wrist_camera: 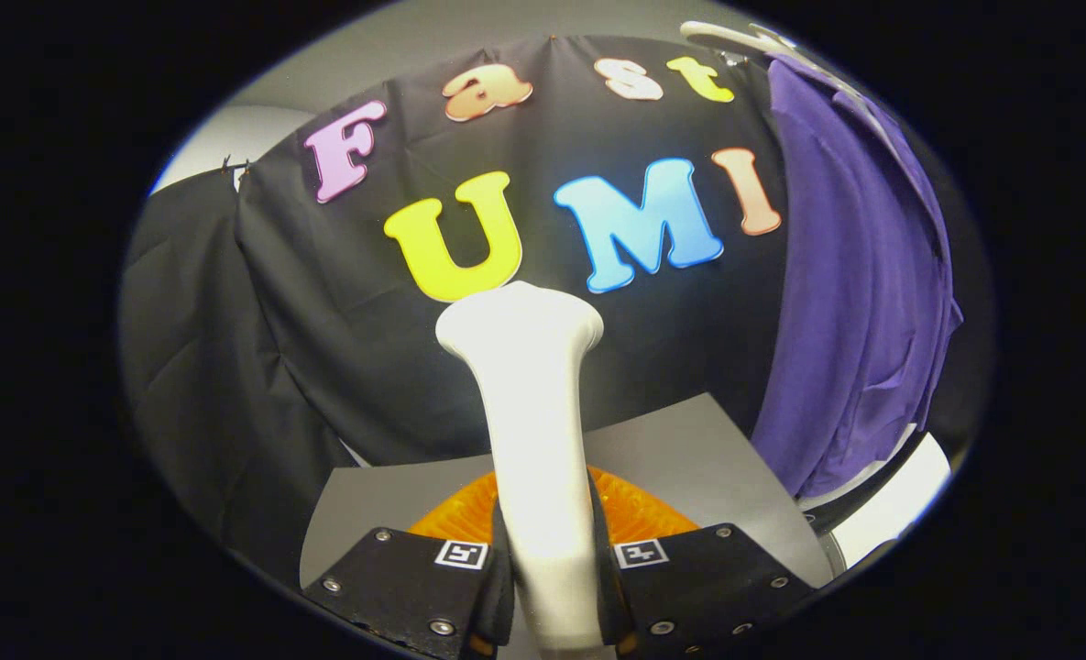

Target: Iron the clothes twice with a garment steamer, once on the left side and once on the right side.

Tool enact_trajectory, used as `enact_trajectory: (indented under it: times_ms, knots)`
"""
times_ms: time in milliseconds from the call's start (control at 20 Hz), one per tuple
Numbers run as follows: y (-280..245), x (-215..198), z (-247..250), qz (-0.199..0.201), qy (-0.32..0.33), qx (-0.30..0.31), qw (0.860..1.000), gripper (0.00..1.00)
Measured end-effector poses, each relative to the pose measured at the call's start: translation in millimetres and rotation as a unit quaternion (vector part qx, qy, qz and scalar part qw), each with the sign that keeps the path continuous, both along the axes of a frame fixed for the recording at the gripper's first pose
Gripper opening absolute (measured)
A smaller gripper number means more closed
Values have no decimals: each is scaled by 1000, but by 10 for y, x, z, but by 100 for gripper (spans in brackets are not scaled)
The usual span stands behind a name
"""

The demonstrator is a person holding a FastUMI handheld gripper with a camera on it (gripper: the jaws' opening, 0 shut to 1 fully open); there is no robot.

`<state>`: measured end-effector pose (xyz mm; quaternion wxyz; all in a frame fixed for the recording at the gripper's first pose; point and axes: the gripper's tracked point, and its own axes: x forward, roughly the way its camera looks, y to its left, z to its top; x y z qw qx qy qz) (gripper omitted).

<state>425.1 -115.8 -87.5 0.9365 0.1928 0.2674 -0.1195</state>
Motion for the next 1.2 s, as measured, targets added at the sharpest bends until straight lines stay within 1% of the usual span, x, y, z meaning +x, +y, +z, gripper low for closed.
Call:
enact_trajectory:
  times_ms: [200,250,400,550,700,1000,1100,1200]
  knots:
    - [-32,-444,267,2,-50,-35,998,36]
    - [-16,-560,314,8,-60,-46,997,36]
    - [-7,-921,403,15,-75,-72,995,35]
    - [6,-1279,579,22,-114,-92,989,35]
    - [-14,-1673,740,22,-156,-97,983,36]
    - [-372,-2379,754,1,-190,-149,971,35]
    - [-531,-2551,714,-12,-190,-169,967,35]
    - [-584,-2652,686,-17,-192,-177,965,35]
